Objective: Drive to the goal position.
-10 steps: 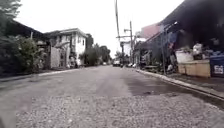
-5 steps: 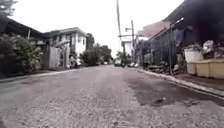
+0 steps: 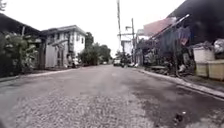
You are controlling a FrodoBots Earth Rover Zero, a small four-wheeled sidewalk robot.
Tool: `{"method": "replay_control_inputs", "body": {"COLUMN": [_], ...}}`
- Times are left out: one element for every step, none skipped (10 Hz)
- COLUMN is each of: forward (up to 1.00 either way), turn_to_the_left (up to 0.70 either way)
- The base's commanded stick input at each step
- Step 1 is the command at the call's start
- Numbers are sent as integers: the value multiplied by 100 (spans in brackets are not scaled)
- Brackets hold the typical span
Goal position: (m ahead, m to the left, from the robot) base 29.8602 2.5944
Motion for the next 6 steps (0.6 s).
{"method": "replay_control_inputs", "body": {"forward": [100, 100, 100, 100, 100, 100], "turn_to_the_left": [0, 0, 0, 0, 12, 21]}}
